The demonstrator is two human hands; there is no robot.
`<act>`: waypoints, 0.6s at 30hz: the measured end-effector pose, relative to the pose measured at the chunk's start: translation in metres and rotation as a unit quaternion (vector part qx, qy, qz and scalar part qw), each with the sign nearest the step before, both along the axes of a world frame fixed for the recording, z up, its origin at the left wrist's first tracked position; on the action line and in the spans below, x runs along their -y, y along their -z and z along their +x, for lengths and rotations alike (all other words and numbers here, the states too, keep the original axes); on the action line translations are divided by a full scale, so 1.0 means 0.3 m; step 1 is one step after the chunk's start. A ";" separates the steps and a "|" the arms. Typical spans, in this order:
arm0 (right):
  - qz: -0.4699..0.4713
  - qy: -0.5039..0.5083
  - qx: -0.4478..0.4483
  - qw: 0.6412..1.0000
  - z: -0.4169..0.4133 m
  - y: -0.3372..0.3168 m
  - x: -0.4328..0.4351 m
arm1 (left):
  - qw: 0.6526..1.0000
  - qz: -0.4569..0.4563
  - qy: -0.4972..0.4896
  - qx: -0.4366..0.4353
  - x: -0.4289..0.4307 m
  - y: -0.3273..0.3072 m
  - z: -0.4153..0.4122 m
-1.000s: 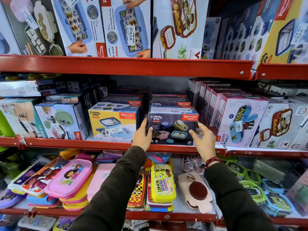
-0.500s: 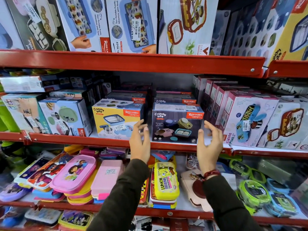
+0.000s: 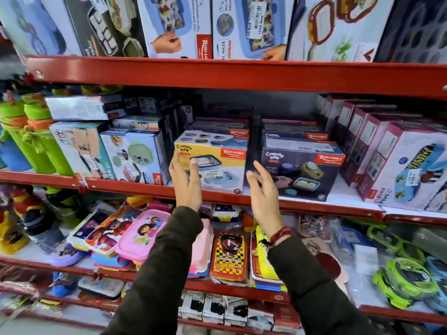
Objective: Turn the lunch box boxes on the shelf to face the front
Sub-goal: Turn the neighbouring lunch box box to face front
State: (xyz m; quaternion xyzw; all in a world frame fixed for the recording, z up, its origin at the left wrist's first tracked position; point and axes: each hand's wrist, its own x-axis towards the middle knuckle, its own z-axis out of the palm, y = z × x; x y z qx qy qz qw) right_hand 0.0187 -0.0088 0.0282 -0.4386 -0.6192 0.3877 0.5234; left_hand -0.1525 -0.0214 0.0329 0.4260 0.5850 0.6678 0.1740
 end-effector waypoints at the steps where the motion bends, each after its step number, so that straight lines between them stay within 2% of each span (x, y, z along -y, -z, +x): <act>1: -0.004 0.003 0.006 1.000 -0.026 -0.006 -0.002 | 1.000 -0.020 0.006 0.008 -0.007 -0.005 -0.026; 4: -0.014 0.027 0.007 1.000 -0.088 -0.009 -0.015 | 0.997 -0.059 0.042 0.028 -0.024 -0.002 -0.089; 8: -0.021 0.053 0.009 0.998 -0.130 0.002 -0.010 | 0.995 -0.055 0.083 0.030 -0.016 0.021 -0.143; 15: 0.004 0.055 0.026 0.998 -0.129 0.017 0.010 | 0.992 -0.009 0.128 -0.007 0.031 0.052 -0.223; 18: 0.041 0.074 0.048 0.995 -0.114 0.017 0.011 | 0.988 -0.001 0.138 -0.069 0.035 0.033 -0.250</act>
